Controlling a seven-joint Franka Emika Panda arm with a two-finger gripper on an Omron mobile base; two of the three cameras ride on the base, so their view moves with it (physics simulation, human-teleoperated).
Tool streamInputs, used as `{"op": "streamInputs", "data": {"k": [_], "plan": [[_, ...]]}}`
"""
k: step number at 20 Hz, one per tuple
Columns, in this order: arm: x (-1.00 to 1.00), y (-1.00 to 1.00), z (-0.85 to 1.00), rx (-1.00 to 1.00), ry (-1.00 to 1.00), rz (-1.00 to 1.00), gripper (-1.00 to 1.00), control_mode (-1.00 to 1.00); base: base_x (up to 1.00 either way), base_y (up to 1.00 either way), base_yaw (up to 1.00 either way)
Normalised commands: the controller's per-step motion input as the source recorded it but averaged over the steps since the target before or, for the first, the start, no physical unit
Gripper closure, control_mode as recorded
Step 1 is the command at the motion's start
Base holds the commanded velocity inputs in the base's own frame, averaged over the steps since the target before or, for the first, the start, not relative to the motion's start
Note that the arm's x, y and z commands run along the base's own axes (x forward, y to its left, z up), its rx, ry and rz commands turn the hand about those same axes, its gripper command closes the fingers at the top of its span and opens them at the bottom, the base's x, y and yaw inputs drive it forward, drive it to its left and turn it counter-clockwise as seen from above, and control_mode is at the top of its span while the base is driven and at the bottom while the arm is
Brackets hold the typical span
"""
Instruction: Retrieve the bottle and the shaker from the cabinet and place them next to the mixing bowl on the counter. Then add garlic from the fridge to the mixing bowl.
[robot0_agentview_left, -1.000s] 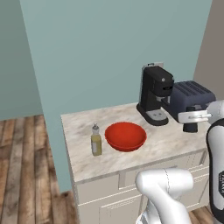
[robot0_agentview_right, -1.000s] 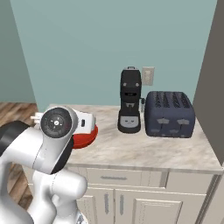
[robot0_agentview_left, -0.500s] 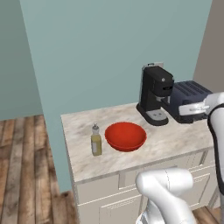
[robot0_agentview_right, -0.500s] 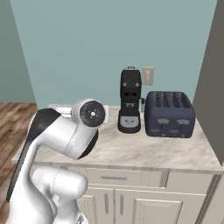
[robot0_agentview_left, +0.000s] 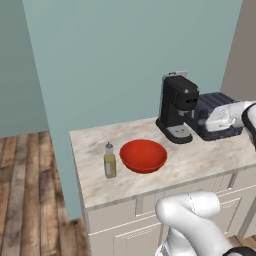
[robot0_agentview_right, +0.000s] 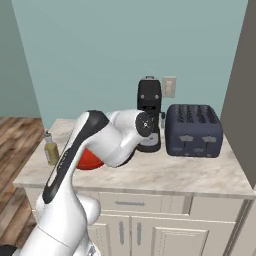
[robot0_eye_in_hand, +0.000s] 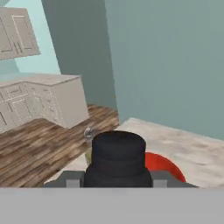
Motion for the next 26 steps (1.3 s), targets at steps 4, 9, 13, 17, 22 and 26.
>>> {"op": "streamInputs", "data": {"k": [4,9,13,17,22,26], "plan": [[0.07,0.0,-0.52,0.0,-0.43,0.38,1.0,-1.0,0.0,0.0,0.0],[0.32,0.0,-0.18,0.04,-0.14,0.29,1.0,-1.0,0.0,0.0,0.0],[0.67,0.08,0.0,0.01,0.07,0.09,1.0,-1.0,0.0,0.0,0.0],[0.29,0.03,-0.04,0.0,0.05,0.0,1.0,-1.0,0.0,0.0,0.0],[0.03,0.0,-0.35,0.0,0.0,0.0,1.0,-1.0,0.0,0.0,0.0],[0.2,0.0,-0.89,0.0,-0.02,0.0,1.0,-1.0,0.0,0.0,0.0]]}}
